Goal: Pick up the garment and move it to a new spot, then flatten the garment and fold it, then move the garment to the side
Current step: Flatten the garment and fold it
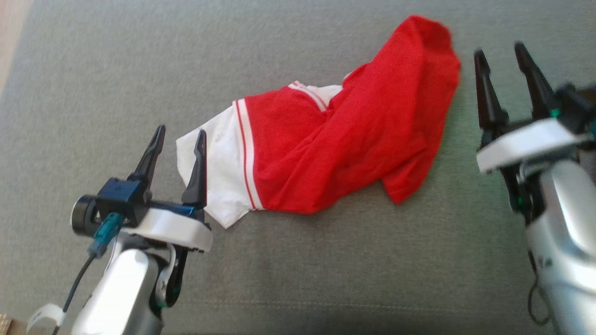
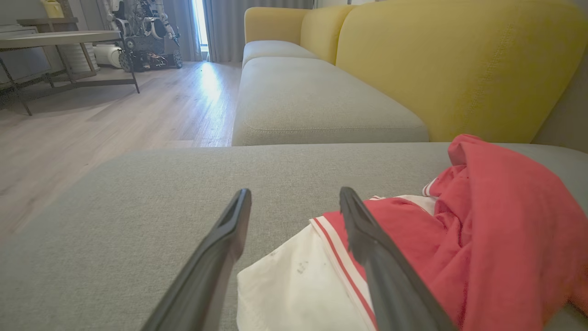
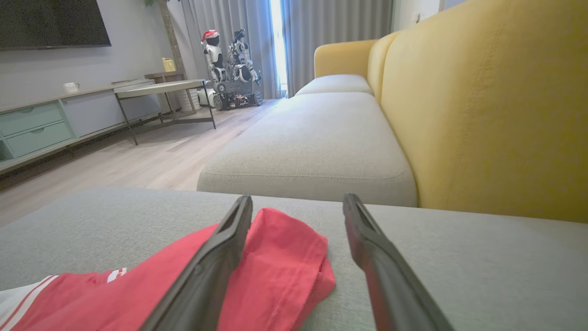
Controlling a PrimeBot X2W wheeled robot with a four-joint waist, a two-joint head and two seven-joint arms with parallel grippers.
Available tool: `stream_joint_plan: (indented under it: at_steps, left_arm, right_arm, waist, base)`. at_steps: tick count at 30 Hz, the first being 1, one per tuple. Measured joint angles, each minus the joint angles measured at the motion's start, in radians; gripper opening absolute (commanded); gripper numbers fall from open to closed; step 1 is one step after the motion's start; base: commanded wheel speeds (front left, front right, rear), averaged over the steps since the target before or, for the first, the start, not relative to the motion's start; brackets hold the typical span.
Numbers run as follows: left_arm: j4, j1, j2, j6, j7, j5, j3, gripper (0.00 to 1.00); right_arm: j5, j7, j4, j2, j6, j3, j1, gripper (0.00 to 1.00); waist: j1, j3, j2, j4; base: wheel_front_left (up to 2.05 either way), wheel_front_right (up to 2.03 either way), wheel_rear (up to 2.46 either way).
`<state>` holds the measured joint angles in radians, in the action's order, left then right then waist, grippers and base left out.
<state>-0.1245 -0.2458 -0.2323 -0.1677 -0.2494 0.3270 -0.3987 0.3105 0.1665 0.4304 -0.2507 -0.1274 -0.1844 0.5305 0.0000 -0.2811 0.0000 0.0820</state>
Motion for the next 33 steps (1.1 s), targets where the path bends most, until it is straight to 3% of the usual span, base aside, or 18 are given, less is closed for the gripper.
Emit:
stream_joint_plan:
  at_steps: [9, 15, 21, 33]
  left_arm:
    - [0.011, 0.085, -0.036, -0.019, 0.003, 0.001, 0.021, 1.0]
    - [0.03, 0.128, -0.052, -0.032, 0.024, 0.002, 0.021, 1.0]
    - [0.046, 0.165, -0.056, -0.043, 0.036, 0.019, 0.021, 1.0]
    - [0.066, 0.17, -0.068, -0.045, 0.045, 0.028, 0.021, 1.0]
  right_arm:
    - [-0.104, -0.118, -0.306, 0.074, 0.0, 0.113, -0.296, 1.0]
    - [-0.128, -0.192, -0.446, 0.12, 0.0, 0.15, -0.451, 1.0]
    - [-0.136, -0.236, -0.518, 0.152, 0.0, 0.157, -0.545, 1.0]
    - [-0.136, -0.259, -0.561, 0.158, 0.0, 0.158, -0.561, 1.0]
  waist:
    - [0.0, 0.088, 0.0, -0.058]
    - [0.0, 0.135, 0.0, -0.079]
    - [0.0, 0.163, 0.0, -0.085]
    - [0.0, 0.158, 0.0, -0.08]
  base:
    - [0.0, 0.0, 0.0]
    - [0.0, 0.0, 0.0]
    - [0.0, 0.0, 0.0]
    - [0.0, 0.0, 0.0]
